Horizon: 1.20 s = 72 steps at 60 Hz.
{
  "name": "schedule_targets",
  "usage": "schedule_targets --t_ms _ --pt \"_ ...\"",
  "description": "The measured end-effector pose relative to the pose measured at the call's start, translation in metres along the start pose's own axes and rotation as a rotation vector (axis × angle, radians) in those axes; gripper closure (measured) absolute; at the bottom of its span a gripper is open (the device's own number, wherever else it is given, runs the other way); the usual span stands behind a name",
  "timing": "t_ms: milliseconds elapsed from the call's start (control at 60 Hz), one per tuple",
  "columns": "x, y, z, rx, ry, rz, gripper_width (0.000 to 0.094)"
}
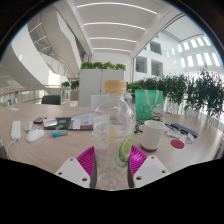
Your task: Pour water
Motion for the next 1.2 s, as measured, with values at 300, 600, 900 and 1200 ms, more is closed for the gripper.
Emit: schedule_targets --t_ms 300,600,900,1200 --pt "0.010 -0.035 -0.018 0.122 -0.105 -0.273 0.0586" --pt "-0.021 -0.091 -0.096 0.291 -0.121 -1.357 0.0588" --pt "-0.032 -0.138 -0.125 0.318 -0.233 -2.241 0.0587" --pt "-0.046 -0.148 -0.130 0.307 -0.253 -2.342 0.0587"
Point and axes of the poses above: the point between the fingertips, and its own axes, seen from behind it with the camera up: x to the left, y down, z backward, against the way the camera looks, the point moved 3 cm from there along z, backward, against the way the camera looks, and after that the axes turned 7 degrees about -x, right-handed, at the moved point
